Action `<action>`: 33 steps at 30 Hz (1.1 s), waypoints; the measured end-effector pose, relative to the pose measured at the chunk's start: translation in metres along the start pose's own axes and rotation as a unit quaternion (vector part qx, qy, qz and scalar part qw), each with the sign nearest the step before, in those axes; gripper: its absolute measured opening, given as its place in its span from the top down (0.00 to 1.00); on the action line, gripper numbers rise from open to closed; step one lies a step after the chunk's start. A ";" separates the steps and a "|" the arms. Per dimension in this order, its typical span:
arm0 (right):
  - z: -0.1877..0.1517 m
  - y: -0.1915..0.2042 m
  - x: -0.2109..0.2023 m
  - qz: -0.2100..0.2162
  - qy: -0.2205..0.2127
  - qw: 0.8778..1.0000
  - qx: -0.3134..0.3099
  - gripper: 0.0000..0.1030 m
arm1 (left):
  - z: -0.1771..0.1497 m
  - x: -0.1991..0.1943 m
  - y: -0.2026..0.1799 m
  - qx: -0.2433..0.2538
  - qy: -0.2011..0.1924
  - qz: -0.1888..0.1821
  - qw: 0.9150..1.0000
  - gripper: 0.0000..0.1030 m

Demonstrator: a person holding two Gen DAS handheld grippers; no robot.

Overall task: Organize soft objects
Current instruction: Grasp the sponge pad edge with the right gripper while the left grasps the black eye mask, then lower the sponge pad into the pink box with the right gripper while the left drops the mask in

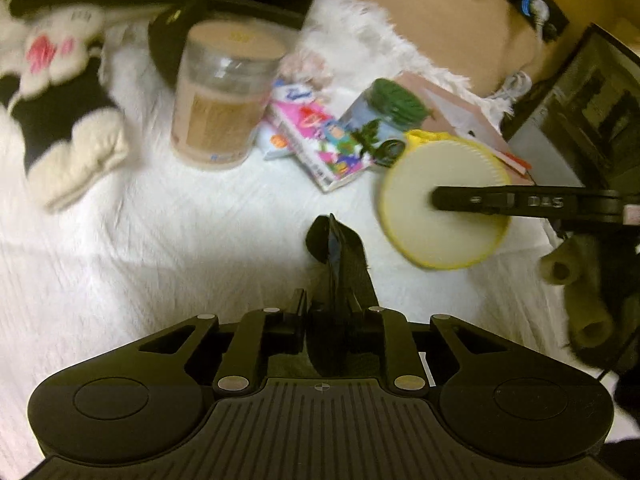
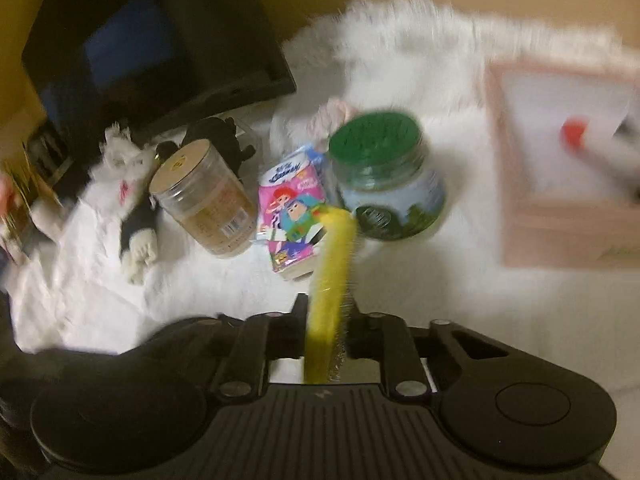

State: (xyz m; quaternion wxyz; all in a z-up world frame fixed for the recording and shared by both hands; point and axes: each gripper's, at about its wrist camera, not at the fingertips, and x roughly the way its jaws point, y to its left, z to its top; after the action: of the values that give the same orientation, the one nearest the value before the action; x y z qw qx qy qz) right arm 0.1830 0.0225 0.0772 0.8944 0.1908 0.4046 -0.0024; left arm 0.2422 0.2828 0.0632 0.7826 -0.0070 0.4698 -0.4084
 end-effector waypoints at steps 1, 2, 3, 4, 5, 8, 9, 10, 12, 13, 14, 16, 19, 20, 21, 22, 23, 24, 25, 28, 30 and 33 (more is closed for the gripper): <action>-0.001 0.001 -0.010 -0.010 -0.001 1.000 -0.013 0.86 | 0.001 -0.003 -0.005 0.009 -0.005 -0.002 1.000 0.80; -0.001 0.002 -0.023 -0.017 -0.002 1.000 -0.024 0.86 | 0.002 -0.004 -0.009 0.016 -0.010 -0.003 1.000 0.80; 0.001 0.001 -0.033 -0.020 -0.004 0.999 -0.029 0.86 | 0.004 -0.006 -0.014 0.018 -0.013 -0.006 1.000 0.80; 0.001 -0.002 -0.047 -0.024 -0.008 0.999 -0.034 0.86 | 0.009 -0.009 -0.018 0.014 -0.017 -0.015 1.000 0.80; 0.002 -0.005 -0.060 -0.030 -0.014 0.999 -0.038 0.86 | 0.016 -0.013 -0.024 0.011 -0.024 -0.033 0.999 0.80; 0.010 -0.019 -0.105 -0.056 -0.052 0.996 -0.047 0.86 | 0.048 -0.025 -0.054 0.035 -0.062 -0.074 0.995 0.80; 0.013 -0.025 -0.122 -0.066 -0.071 0.994 -0.048 0.86 | 0.063 -0.027 -0.068 0.048 -0.078 -0.082 0.992 0.80; 0.016 -0.032 -0.138 -0.076 -0.091 0.992 -0.048 0.86 | 0.078 -0.027 -0.081 0.057 -0.092 -0.092 0.990 0.80; 0.022 -0.045 -0.168 -0.094 -0.129 0.986 -0.047 0.86 | 0.106 -0.023 -0.108 0.076 -0.122 -0.111 0.983 0.80; 0.025 -0.053 -0.182 -0.104 -0.149 0.982 -0.046 0.86 | 0.120 -0.019 -0.122 0.085 -0.135 -0.116 0.980 0.80; 0.027 -0.060 -0.194 -0.111 -0.163 0.979 -0.044 0.86 | 0.135 -0.013 -0.137 0.093 -0.148 -0.121 0.977 0.80; 0.029 -0.077 -0.211 -0.128 -0.187 0.973 -0.033 0.86 | 0.164 0.005 -0.164 0.093 -0.168 -0.132 0.973 0.80; 0.028 -0.101 -0.222 -0.142 -0.195 0.970 -0.007 0.86 | 0.199 0.049 -0.181 0.039 -0.170 -0.164 0.971 0.80; 0.026 -0.108 -0.222 -0.146 -0.196 0.970 0.000 0.86 | 0.207 0.067 -0.183 0.023 -0.162 -0.170 0.972 0.79; 0.024 -0.114 -0.223 -0.150 -0.195 0.969 0.005 0.86 | 0.211 0.081 -0.185 0.014 -0.161 -0.160 0.974 0.79; 0.021 -0.121 -0.222 -0.155 -0.193 0.969 0.013 0.86 | 0.211 0.094 -0.189 0.015 -0.162 -0.139 0.977 0.79; 0.017 -0.128 -0.223 -0.157 -0.190 0.969 0.021 0.86 | 0.208 0.104 -0.193 0.022 -0.160 -0.118 0.980 0.79; 0.014 -0.135 -0.221 -0.162 -0.185 0.969 0.031 0.86 | 0.205 0.112 -0.195 0.027 -0.153 -0.104 0.982 0.79; 0.011 -0.142 -0.219 -0.165 -0.180 0.969 0.040 0.86 | 0.203 0.120 -0.194 0.027 -0.144 -0.099 0.984 0.79; 0.006 -0.159 -0.212 -0.171 -0.162 0.970 0.058 0.86 | 0.186 0.126 -0.180 0.000 -0.120 -0.094 0.988 0.79; 0.005 -0.169 -0.207 -0.169 -0.150 0.972 0.066 0.86 | 0.171 0.119 -0.171 -0.022 -0.114 -0.086 0.990 0.79; 0.016 -0.175 -0.194 -0.158 -0.143 0.975 0.069 0.86 | 0.137 0.103 -0.160 -0.034 -0.096 -0.062 0.993 0.79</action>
State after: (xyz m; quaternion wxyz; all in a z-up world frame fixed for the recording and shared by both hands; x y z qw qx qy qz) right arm 0.0363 -0.1748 0.1685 0.9161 0.1835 0.2961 -0.1985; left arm 0.2662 0.0587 0.1280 0.7965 -0.1020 0.4045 -0.4377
